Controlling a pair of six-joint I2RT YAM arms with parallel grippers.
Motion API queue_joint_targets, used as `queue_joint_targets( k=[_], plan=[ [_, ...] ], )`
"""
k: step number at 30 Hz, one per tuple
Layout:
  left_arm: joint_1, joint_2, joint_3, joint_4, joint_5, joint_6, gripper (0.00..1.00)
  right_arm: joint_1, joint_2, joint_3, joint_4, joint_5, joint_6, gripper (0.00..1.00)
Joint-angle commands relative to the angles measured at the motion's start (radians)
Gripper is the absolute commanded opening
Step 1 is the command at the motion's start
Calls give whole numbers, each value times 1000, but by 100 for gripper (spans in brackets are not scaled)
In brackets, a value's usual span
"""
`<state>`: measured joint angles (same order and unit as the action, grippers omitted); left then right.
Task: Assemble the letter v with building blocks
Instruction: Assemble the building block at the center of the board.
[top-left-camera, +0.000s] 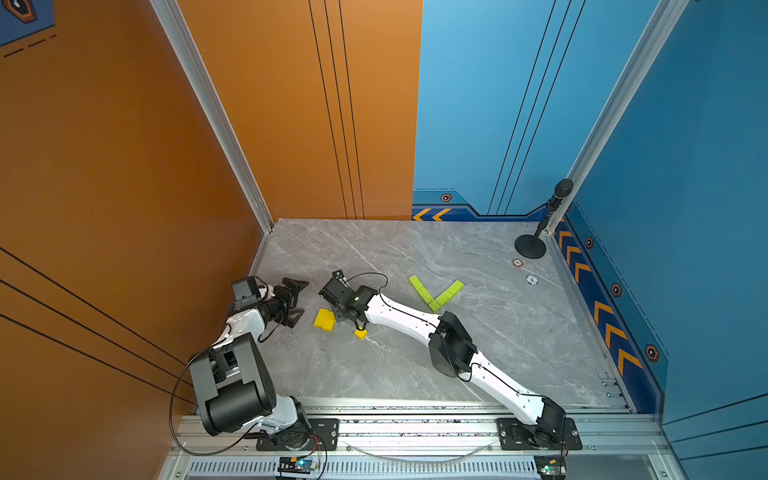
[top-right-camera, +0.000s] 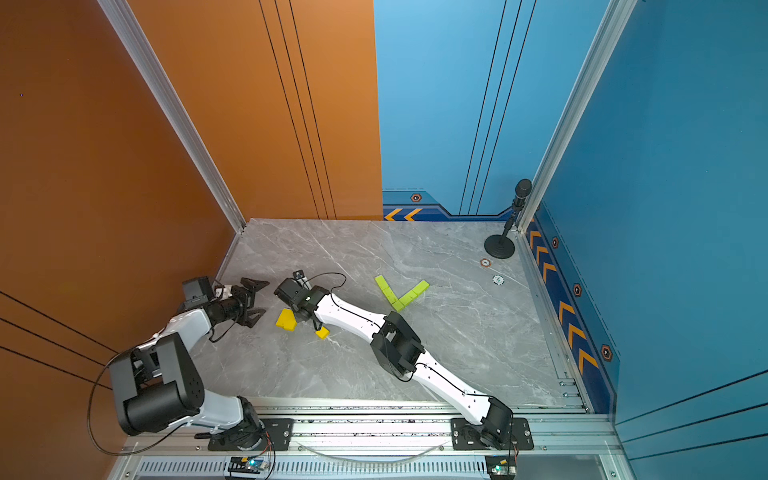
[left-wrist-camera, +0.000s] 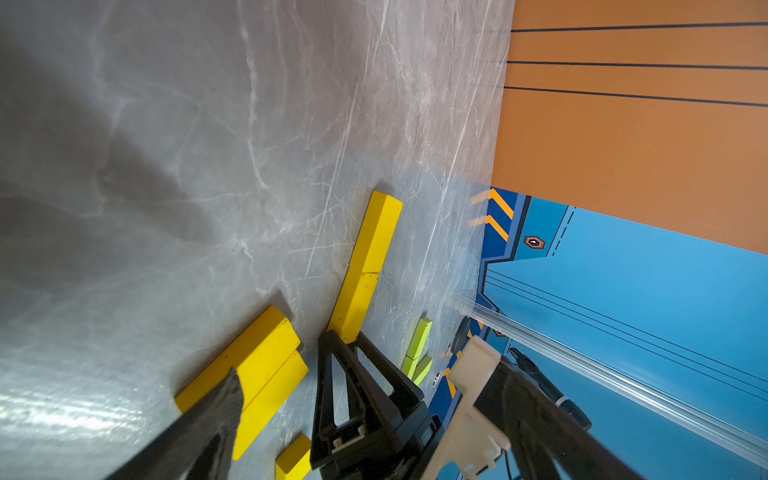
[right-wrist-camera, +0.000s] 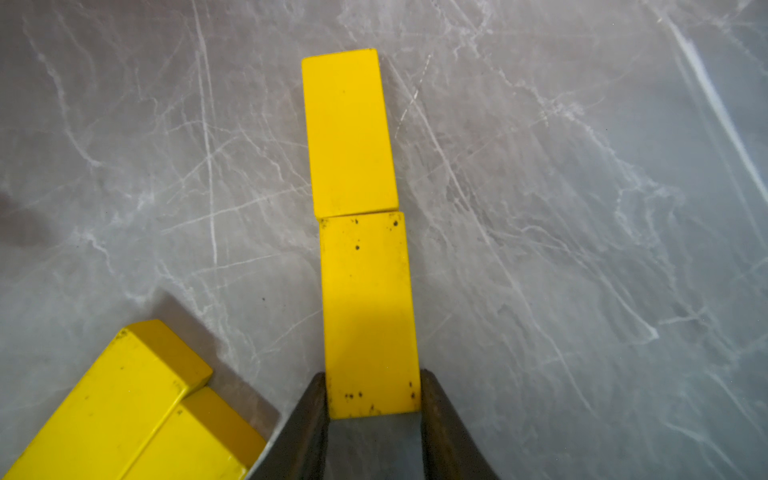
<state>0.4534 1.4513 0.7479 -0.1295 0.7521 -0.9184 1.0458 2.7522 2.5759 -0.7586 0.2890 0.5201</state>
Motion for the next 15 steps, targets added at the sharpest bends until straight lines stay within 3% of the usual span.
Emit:
queue_joint_targets(
  k=[1,15],
  plan=[
    [12,-7,2,-1,16,-7,98,-4,44,3,-54,-2,-25,37],
    [11,-5,2,-1,17,-7,98,-6,17,-60,-31,-21,-73,34]
  ],
)
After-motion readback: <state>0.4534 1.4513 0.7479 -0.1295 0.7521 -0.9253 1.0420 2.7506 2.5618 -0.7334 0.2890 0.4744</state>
